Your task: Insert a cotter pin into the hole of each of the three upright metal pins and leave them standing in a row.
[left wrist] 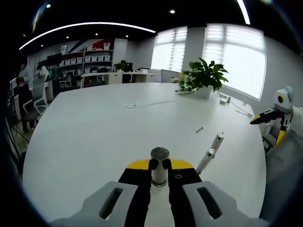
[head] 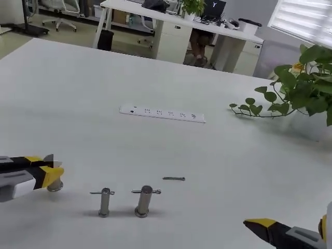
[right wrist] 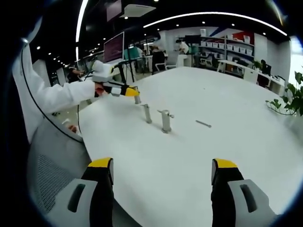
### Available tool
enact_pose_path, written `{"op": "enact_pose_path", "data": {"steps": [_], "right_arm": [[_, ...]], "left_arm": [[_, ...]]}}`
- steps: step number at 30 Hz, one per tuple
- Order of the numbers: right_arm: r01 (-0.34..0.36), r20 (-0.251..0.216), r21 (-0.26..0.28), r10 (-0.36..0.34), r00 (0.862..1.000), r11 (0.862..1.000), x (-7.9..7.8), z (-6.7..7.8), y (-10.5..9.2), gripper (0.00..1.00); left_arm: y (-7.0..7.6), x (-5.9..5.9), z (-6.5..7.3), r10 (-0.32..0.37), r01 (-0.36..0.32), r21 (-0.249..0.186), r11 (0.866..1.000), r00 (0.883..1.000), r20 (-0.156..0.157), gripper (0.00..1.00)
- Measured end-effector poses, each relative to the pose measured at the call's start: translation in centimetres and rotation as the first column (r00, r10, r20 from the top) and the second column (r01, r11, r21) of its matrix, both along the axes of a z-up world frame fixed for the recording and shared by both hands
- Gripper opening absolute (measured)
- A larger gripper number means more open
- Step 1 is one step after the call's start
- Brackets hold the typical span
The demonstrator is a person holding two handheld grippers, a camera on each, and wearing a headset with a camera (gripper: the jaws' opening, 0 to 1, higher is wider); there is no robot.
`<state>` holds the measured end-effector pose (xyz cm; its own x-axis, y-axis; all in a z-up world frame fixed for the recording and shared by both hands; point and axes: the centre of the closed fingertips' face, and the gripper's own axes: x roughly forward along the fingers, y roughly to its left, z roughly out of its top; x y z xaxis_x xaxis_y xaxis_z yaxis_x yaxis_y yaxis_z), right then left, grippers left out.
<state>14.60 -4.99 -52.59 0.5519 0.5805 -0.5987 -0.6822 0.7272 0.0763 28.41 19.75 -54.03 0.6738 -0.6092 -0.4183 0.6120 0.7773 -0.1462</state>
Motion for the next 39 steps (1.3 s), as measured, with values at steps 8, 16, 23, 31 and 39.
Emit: {"op": "enact_pose_path", "data": {"steps": [8, 16, 23, 31, 39], "right_arm": [[-0.012, 0.001, 0.004, 0.012, 1.0, 1.0, -0.1, -0.2, 0.2, 0.83], [-0.028, -0.002, -0.006, 0.028, 1.0, 1.0, -0.1, -0.5, 0.3, 0.83], [-0.024, -0.002, -0.011, 0.024, 1.0, 1.0, -0.1, -0.7, 0.0, 0.83], [0.0, -0.005, -0.013, -0.001, 1.0, 1.0, 0.0, -0.7, -0.7, 0.83], [0.009, -0.014, -0.02, -0.01, 1.0, 1.0, -0.1, -1.0, -1.1, 0.83]], "left_arm": [[-0.5, -2.1, 0.6, -0.045, 0.044, 0.024, 0.999, 0.999, 0.003, 0.09], [-1.1, -4.3, 2.1, -0.081, 0.082, -0.016, 0.997, 0.997, 0.015, 0.09], [-1.0, -5.5, 2.2, -0.108, 0.108, -0.002, 0.994, 0.994, 0.026, 0.09], [-1.5, -7.3, 2.3, -0.149, 0.149, 0.003, 0.989, 0.989, 0.024, 0.09], [-3.1, -8.5, 3.0, -0.197, 0.197, -0.017, 0.98, 0.98, 0.026, 0.09]]}}
